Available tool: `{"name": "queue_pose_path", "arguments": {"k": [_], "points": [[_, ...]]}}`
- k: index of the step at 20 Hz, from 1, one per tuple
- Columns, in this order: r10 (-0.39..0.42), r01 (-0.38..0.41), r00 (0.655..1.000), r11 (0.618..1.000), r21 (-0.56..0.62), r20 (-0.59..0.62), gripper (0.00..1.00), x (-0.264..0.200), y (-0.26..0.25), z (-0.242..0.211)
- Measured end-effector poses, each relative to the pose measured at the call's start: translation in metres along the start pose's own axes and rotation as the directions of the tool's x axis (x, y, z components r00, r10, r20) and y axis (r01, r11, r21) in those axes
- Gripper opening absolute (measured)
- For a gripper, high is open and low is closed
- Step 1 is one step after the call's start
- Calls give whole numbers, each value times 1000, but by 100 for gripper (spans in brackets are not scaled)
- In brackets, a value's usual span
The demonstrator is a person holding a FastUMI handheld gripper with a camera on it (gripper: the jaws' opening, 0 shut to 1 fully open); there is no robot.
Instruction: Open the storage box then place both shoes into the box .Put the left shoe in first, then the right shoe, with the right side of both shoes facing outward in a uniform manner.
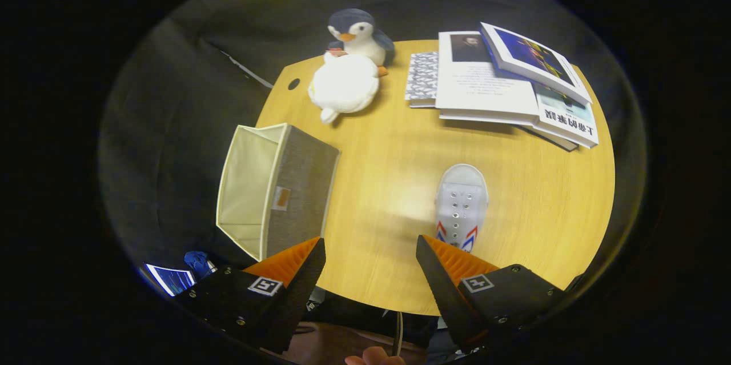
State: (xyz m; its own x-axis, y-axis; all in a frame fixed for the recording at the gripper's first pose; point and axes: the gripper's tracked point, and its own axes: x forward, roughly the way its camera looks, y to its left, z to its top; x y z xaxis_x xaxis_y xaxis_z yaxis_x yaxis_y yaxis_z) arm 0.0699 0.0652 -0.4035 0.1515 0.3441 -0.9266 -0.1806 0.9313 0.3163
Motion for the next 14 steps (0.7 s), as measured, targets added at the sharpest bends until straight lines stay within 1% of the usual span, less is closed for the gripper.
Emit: {"name": "queue_pose_path", "arguments": {"k": [1, 6, 12, 14], "points": [[-20, 21, 1000, 1000, 24, -14, 98, 5, -16, -6], [-57, 65, 996, 992, 110, -70, 98, 22, -71, -30], [-61, 76, 994, 984, 164, -96, 98, 47, -107, -47], [-94, 111, 989, 981, 159, -110, 98, 57, -120, -50]]}}
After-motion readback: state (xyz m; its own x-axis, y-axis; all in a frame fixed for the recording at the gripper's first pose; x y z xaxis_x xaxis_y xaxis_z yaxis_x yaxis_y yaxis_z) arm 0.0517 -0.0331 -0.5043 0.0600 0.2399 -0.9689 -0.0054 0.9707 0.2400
